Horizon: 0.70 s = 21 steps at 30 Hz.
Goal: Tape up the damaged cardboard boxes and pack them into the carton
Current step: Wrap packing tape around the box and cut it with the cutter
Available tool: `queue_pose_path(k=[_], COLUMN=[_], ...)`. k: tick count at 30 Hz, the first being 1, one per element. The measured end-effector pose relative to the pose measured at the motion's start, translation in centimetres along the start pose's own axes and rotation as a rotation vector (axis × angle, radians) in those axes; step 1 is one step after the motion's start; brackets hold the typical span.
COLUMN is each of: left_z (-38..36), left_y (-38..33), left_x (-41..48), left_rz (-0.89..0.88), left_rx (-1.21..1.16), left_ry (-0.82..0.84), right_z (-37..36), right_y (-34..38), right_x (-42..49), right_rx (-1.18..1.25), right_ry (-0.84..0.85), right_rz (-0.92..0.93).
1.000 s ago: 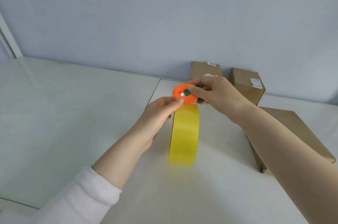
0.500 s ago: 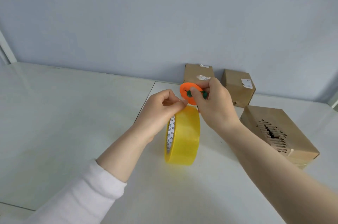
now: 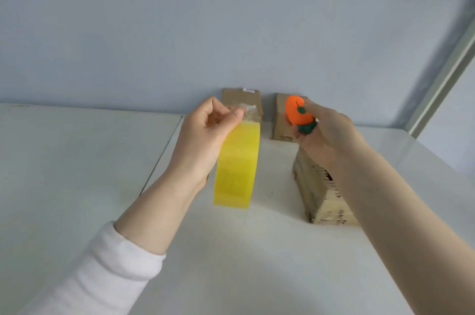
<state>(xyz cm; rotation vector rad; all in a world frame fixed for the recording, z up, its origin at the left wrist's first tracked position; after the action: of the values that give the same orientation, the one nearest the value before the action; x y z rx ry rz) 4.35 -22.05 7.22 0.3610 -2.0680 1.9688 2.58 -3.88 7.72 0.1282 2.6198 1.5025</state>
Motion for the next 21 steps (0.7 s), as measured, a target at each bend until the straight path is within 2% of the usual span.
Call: queue_pose_path(k=[4, 9, 15, 19, 21], left_z=[-3.0, -6.7, -10.5, -11.8, -11.9], left_y=[-1.2, -1.5, -2.0, -2.9, -3.7], left_x=[0.4, 0.9, 1.0, 0.7, 0.8], left_rz=[-0.012, 0.037, 0.041, -0.009, -0.049], left_rx=[-0.013, -0.055, -0.019, 0.043, 0.042], left_ry=[0.030, 0.041, 0.072, 0.085, 0.078], right_z=[6.8, 15.2, 21.5, 23.2, 22.7], right_y=[2.5, 3.3, 1.1, 0.1, 0.5], right_x=[-0.8, -2.5, -2.8, -2.5, -2.7], right_rx=[-0.174, -0.433, -1.147, -1.488, -1.581], right_ry=[-0.010, -0.236, -0.381, -0.329, -0.338], right_rz=[0.049, 0.025, 0.069, -0.008, 0.048])
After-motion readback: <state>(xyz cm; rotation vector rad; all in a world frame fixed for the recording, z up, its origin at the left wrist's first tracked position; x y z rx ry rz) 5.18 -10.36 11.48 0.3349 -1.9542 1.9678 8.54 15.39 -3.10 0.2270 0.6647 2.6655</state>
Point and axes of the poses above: each hand's wrist, its own x-axis towards the middle knuckle, its own z-axis out of the back of the hand, y = z × x, the point moved 3 cm from there along x, towards the middle knuckle, and after that the axes turned 4 degrees about y, right-handed, at the moved point
